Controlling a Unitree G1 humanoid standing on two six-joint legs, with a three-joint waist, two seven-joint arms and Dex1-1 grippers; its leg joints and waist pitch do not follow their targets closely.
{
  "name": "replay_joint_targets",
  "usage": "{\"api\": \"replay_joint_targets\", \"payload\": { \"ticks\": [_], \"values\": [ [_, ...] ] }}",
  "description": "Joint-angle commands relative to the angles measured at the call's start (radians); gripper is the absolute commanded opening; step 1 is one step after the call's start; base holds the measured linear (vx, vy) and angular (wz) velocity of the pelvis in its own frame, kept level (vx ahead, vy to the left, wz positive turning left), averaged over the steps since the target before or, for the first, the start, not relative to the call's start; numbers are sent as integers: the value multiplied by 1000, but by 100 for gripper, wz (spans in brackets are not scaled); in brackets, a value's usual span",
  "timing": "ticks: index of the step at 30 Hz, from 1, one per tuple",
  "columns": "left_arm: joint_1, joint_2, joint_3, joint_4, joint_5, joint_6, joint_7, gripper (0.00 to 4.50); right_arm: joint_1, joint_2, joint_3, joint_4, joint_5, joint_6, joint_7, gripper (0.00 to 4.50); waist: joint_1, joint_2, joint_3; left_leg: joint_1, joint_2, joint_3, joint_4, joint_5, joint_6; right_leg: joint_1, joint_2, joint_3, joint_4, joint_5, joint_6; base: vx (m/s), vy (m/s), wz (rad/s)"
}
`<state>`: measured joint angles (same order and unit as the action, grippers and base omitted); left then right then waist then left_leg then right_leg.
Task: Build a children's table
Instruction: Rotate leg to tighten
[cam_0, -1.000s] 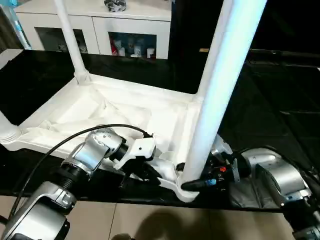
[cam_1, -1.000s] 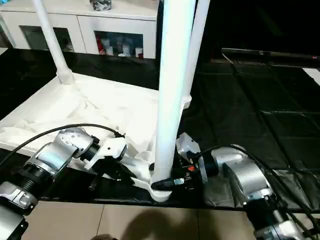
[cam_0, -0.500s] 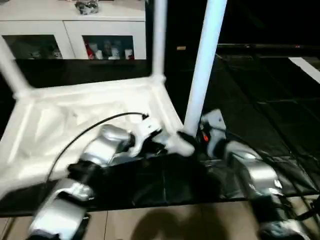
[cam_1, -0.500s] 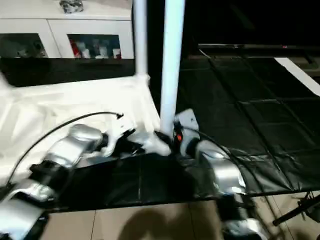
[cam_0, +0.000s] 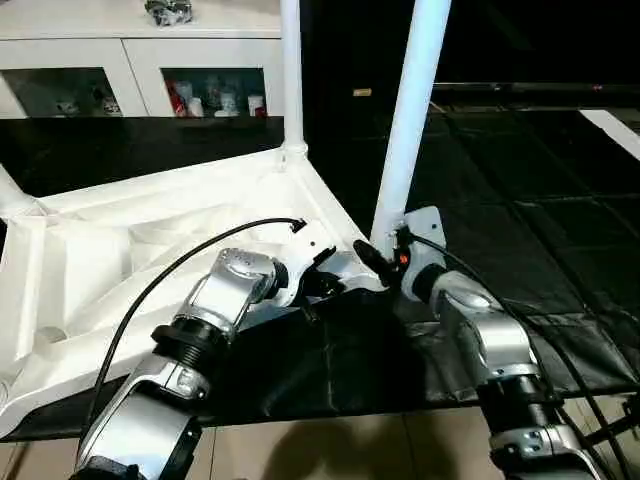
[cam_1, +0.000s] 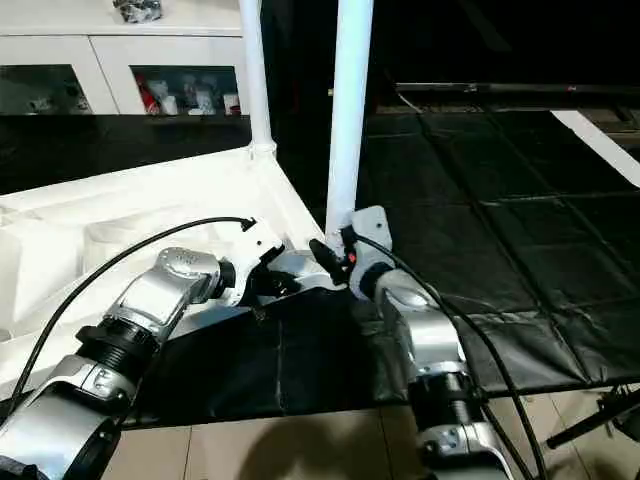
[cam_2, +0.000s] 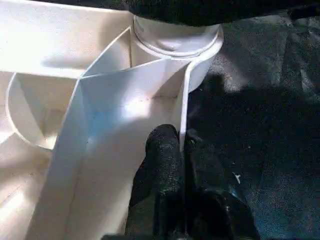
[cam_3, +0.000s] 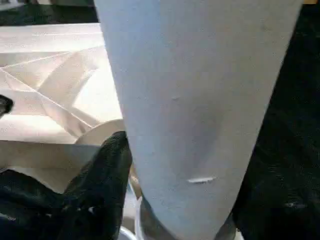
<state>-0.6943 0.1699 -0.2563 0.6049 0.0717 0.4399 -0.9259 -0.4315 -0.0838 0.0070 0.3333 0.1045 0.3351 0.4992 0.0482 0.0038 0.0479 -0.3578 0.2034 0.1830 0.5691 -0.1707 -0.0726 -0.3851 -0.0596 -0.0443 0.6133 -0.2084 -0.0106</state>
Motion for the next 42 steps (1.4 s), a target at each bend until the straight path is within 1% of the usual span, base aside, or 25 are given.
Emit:
{"api": "replay_joint_targets", "payload": {
  "ticks": [1, 3, 4, 5, 8, 10, 12, 15, 16, 17, 18, 21, 24, 25, 27, 28, 29, 31, 32, 33, 34, 36, 37, 38, 42],
  "values": [
    [-15, -33, 10, -41, -59, -50, -6, 0, 25, 34, 99, -32, 69, 22, 148, 320, 11, -7, -62, 2, 19, -9, -50, -131, 47, 54, -70, 43, -69, -41, -223, 0, 0, 0],
    [-15, -18, 7, -43, -60, -54, -30, 0, 38, 4, 100, -50, 79, 24, 195, 343, 13, -7, -63, 0, 18, -9, -49, -113, 59, 55, -69, 42, -67, -9, -230, 0, 0, 0],
    [-14, -12, 5, -44, -62, -53, -41, 0, 43, -10, 103, -56, 80, 24, 217, 361, 15, -2, -62, 0, 19, -9, -48, -115, 63, 54, -71, 42, -67, -6, -235, 0, 0, 0],
    [-14, -12, 5, -44, -62, -53, -41, 0, 43, -10, 103, -56, 80, 24, 217, 361, 15, -3, -62, 1, 20, -8, -49, -118, 63, 54, -70, 41, -69, -11, -235, 0, 0, 0],
    [-6, 36, -22, -49, -62, -96, -150, 0, 72, -118, 133, -97, 100, 23, 378, 392, 22, -6, -61, 3, 21, -8, -49, -137, 63, 56, -70, 42, -71, -39, -234, 0, 0, 0],
    [-4, 47, -29, -48, -62, -105, -175, 0, 75, -140, 135, -106, 105, 28, 406, 409, 24, -4, -59, 2, 22, -8, -50, -148, 64, 54, -71, 42, -73, -56, -231, 0, 0, 0],
    [1, 85, -53, -50, -59, -142, -267, 0, 84, -206, 138, -132, 132, 50, 501, 424, 28, -5, -58, 5, 24, -10, -52, -162, 57, 53, -72, 40, -76, -98, -227, 0, 0, 0],
    [9, 107, -71, -60, -60, -178, -328, 0, 85, -237, 140, -141, 139, 52, 550, 446, 33, -2, -59, 6, 27, -8, -51, -162, 54, 49, -72, 42, -74, -91, -230, 0, 0, 0],
    [15, 134, -95, -74, -64, -198, -398, 0, 82, -269, 143, -143, 149, 54, 603, 446, 38, -4, -60, 7, 28, -9, -51, -154, 54, 50, -73, 41, -72, -78, -233, 0, 0, 0],
    [15, 134, -95, -74, -64, -198, -398, 0, 82, -269, 143, -143, 149, 54, 603, 446, 40, -4, -61, 5, 28, -9, -51, -150, 56, 51, -74, 41, -69, -70, -236, 0, 0, 0],
    [19, 157, -119, -82, -65, -224, -453, 0, 75, -299, 150, -137, 153, 48, 645, 446, 44, -3, -62, 5, 29, -7, -49, -139, 58, 50, -72, 41, -66, -43, -242, 0, 0, 0],
    [21, 178, -142, -81, -57, -257, -500, 0, 60, -320, 154, -120, 145, 35, 673, 446, 56, 2, -64, 8, 32, -5, -47, -134, 62, 46, -72, 38, -63, -19, -253, 0, 0, 0],
    [19, 198, -163, -76, -43, -281, -543, 0, 40, -343, 165, -101, 143, 28, 710, 446, 68, 5, -65, 10, 34, -5, -46, -137, 52, 42, -72, 37, -59, -5, -259, 0, 0, 0],
    [15, 202, -167, -71, -37, -290, -552, 0, 36, -349, 169, -99, 143, 28, 724, 446, 70, 5, -64, 8, 35, -6, -47, -144, 45, 43, -73, 37, -59, -13, -259, 0, 0, 0],
    [6, 207, -171, -62, -32, -306, -560, 0, 29, -358, 178, -95, 141, 14, 743, 446, 72, -5, -62, 7, 34, -6, -48, -154, 40, 44, -74, 36, -60, -37, -252, 0, 0, 0],
    [3, 207, -171, -59, -32, -309, -560, 0, 27, -358, 179, -94, 139, 5, 745, 446, 74, -2, -62, 7, 35, -7, -47, -159, 37, 43, -78, 37, -60, -54, -246, 0, 0, 0],
    [3, 207, -171, -59, -32, -309, -560, 0, 27, -358, 179, -94, 139, 5, 745, 446, 75, -2, -62, 7, 34, -6, -47, -160, 35, 43, -78, 37, -61, -60, -244, 0, 0, 0],
    [-5, 208, -169, -50, -36, -321, -557, 0, 24, -351, 182, -86, 137, -9, 741, 446, 77, -10, -62, 6, 33, -6, -46, -151, 36, 44, -78, 38, -61, -68, -236, 0, 0, 0],
    [-6, 207, -166, -47, -40, -326, -553, 0, 24, -344, 184, -81, 134, -19, 734, 446, 79, -9, -63, 5, 33, -6, -46, -147, 38, 44, -79, 38, -60, -68, -236, 0, 0, 0],
    [-5, 207, -165, -48, -41, -327, -550, 0, 26, -342, 185, -80, 132, -23, 732, 430, 80, -7, -63, 4, 33, -7, -45, -141, 38, 43, -79, 37, -60, -67, -234, 0, 0, 0],
    [-4, 207, -164, -49, -42, -328, -550, 0, 26, -342, 186, -78, 129, -26, 728, 419, 81, -9, -64, 4, 33, -6, -45, -134, 38, 43, -78, 38, -58, -58, -232, 0, 0, 0],
    [-2, 207, -163, -48, -41, -332, -547, 0, 27, -342, 188, -75, 124, -34, 724, 419, 83, -8, -64, 5, 33, -6, -44, -127, 40, 42, -77, 37, -57, -48, -232, 0, 0, 0],
    [-2, 207, -163, -48, -41, -333, -546, 0, 28, -342, 189, -75, 123, -36, 723, 400, 84, -8, -64, 4, 33, -6, -44, -126, 40, 43, -77, 37, -57, -47, -231, 0, 0, 0],
    [-1, 207, -163, -48, -41, -334, -545, 0, 28, -342, 189, -75, 122, -39, 723, 400, 84, -9, -64, 4, 32, -6, -44, -125, 41, 44, -77, 37, -56, -46, -230, 0, 0, 0],
    [6, 206, -162, -46, -41, -346, -531, 0, 39, -336, 185, -63, 106, -89, 691, 364, 84, -10, -63, 3, 31, -6, -45, -133, 39, 43, -78, 37, -59, -69, -222, 0, 0, 0]
  ]
}}
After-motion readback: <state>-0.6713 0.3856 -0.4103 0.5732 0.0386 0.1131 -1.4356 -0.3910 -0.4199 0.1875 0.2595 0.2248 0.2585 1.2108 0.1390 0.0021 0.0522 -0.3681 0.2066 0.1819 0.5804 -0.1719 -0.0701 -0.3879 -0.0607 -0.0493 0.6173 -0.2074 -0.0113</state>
